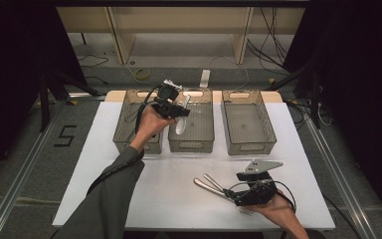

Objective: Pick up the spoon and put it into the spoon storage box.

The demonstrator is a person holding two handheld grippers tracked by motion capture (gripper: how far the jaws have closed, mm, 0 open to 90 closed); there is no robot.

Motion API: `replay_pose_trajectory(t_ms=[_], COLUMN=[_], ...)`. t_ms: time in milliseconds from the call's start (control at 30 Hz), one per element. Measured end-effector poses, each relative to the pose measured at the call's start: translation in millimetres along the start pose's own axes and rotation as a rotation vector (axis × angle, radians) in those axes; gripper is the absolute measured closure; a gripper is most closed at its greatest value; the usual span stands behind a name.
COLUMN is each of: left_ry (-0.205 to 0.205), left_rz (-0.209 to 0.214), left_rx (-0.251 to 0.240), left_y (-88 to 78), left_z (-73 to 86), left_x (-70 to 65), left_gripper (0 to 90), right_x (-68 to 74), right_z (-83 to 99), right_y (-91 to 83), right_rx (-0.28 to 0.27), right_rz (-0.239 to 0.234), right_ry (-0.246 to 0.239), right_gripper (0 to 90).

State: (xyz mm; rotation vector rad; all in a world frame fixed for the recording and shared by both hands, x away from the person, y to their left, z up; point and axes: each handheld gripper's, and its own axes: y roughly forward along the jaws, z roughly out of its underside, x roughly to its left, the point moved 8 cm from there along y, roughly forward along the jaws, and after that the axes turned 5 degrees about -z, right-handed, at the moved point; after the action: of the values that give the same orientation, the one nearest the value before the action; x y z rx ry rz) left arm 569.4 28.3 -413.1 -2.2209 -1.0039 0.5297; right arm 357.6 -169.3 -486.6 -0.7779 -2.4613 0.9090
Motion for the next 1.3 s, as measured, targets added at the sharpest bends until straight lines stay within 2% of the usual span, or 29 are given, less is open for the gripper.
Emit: replay_pose_trajectory(t_ms=[233,400,500,533,567,633,733,800,933,1000,1100,1233,1300], left_ry=[-0.006,0.004,-0.007,-0.015,-0.024,-0.037,-0.059,-0.048,-0.053,-0.06,-0.078,-0.075,-0.072], left_rz=[-0.004,-0.002,-0.009,-0.006,-0.002,-0.025,-0.037,-0.042,-0.045,-0.041,-0.009,0.008,-0.001], left_rx=[-0.002,0.001,0.012,0.014,0.023,0.019,-0.006,-0.003,-0.007,-0.009,-0.014,-0.022,-0.033], left_y=[8.1,12.5,16.3,17.7,18.5,17.8,12.0,8.8,2.5,-1.1,-7.6,-21.2,-28.4], left_z=[0.2,1.1,2.3,2.3,2.0,-0.5,-6.7,-8.0,-8.9,-8.7,-8.2,-6.1,-3.5], left_x=[-0.8,-2.0,-0.7,-0.8,-0.8,0.3,1.9,2.3,2.4,2.5,1.8,0.0,-1.3], left_gripper=[73.8,73.7,72.8,71.6,64.8,48.0,46.5,44.2,40.8,37.8,33.8,29.3,25.7], right_x=[-0.2,0.1,0.2,0.3,0.3,0.2,0.0,0.3,0.8,1.0,0.9,0.4,0.5], right_z=[0.3,0.2,0.2,0.3,0.3,0.4,0.5,0.4,0.4,0.3,0.4,0.8,0.6], right_y=[0.0,-0.4,-0.7,-0.8,-0.7,-0.8,-0.9,-1.0,-1.1,-1.1,-1.2,-1.1,-1.6], right_rx=[0.001,0.001,0.001,0.002,0.001,0.002,0.001,0.0,0.0,-0.001,-0.001,0.0,-0.001], right_rz=[0.0,-0.001,-0.001,-0.001,0.0,-0.001,-0.001,-0.001,-0.002,-0.002,-0.001,0.001,0.001], right_ry=[0.001,-0.001,0.001,0.001,0.001,0.0,0.001,0.0,0.001,0.002,0.002,0.004,0.005], right_gripper=[26.6,26.6,26.6,26.6,26.6,26.6,26.6,26.6,26.6,26.6,26.6,26.6,26.6])
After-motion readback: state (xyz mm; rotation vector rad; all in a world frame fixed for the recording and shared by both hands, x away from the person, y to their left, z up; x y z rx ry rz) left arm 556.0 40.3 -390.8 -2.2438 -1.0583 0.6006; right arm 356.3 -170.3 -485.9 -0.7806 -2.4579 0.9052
